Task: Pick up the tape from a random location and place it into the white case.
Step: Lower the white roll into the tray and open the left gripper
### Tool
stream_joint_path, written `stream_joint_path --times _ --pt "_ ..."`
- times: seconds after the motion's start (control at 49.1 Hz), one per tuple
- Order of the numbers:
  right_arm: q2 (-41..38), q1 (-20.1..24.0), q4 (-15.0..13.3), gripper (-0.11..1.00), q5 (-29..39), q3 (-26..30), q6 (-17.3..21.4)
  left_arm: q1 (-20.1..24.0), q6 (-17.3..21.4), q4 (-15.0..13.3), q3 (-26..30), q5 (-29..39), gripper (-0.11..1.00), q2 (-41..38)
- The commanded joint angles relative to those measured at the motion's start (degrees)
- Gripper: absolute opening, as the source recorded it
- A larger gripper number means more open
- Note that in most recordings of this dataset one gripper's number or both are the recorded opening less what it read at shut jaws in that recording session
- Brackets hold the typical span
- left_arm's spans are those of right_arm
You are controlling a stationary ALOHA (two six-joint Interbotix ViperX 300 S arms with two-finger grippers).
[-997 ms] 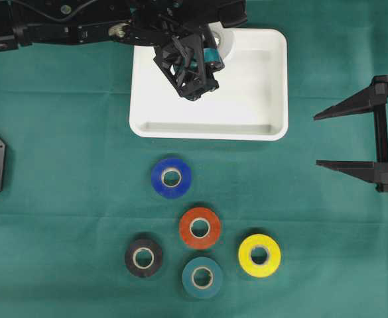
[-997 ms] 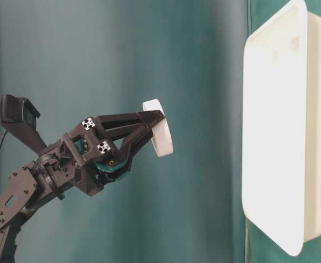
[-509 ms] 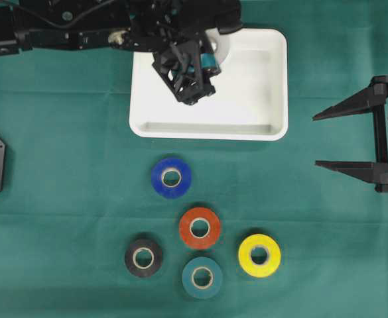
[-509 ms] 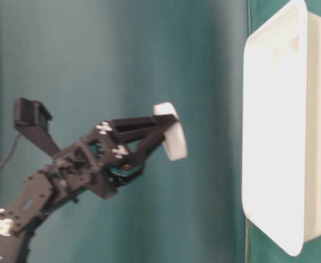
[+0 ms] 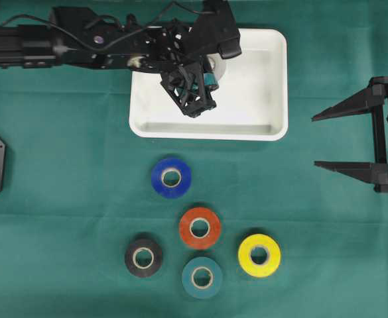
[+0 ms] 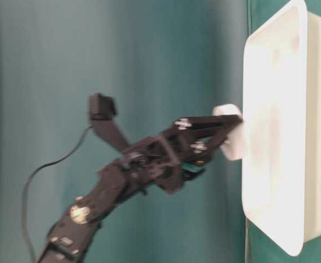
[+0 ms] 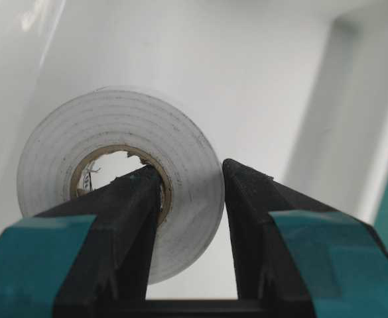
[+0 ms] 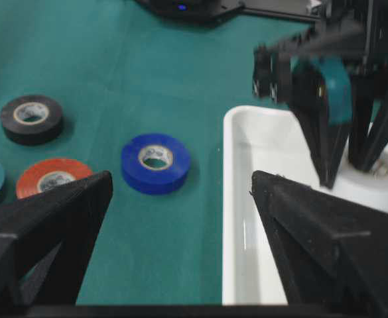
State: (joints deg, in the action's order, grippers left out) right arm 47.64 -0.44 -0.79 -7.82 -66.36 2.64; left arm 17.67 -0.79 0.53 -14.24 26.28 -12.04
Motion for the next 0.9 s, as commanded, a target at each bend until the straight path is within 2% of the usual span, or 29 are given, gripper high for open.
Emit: stream_joint_path --times 0.0,0.326,0.814,0.875 --pt "-0.35 -0.09 -0.09 0.91 -0.35 1.14 -0.09 0.79 0.26 -0.09 0.70 -0.97 0.26 -0.53" --pt "-0.35 -0.09 -0.09 0.91 -0.35 1.14 -0.09 2.11 0.44 -0.09 0.70 -2.55 0.26 -6.24" --pt "-0.53 -0.09 -0.09 0.91 -0.35 1.14 -0.09 2.02 2.02 -0.35 0.88 -3.34 0.26 -6.42" --pt "-0.62 -0.09 -0.09 0.91 -0.35 1.14 -0.09 1.93 1.85 -0.35 0.97 -3.43 0.36 -6.42"
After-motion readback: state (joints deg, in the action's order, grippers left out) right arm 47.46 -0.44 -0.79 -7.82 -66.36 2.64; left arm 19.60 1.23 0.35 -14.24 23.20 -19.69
